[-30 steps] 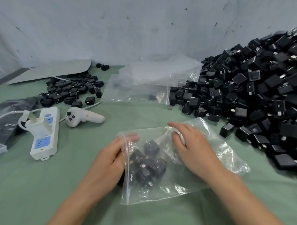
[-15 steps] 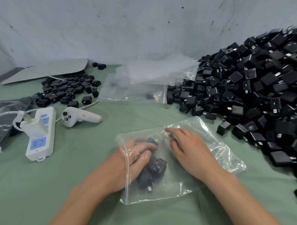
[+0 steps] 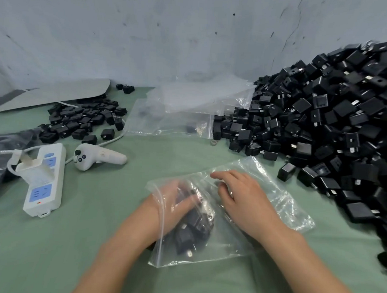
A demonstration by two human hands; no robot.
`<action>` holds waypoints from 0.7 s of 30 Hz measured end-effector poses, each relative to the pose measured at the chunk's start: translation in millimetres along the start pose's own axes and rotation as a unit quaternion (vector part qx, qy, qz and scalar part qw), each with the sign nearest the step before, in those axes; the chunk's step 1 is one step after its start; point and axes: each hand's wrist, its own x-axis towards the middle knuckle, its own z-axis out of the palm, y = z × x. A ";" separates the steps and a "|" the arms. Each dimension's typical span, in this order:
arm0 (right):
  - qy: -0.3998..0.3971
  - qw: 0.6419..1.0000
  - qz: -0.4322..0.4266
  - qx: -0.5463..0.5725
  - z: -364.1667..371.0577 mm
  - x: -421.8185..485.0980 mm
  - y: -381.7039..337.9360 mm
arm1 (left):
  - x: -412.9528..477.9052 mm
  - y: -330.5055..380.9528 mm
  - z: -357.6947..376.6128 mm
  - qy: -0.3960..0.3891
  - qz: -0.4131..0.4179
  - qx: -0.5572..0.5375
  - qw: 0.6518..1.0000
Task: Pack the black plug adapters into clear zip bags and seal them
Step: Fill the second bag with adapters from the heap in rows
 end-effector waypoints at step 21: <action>-0.031 0.999 -0.044 -0.009 -1.6 -1.1 0.2 | -4.1 -23.5 -7.9 0.081 0.182 0.082 0.977</action>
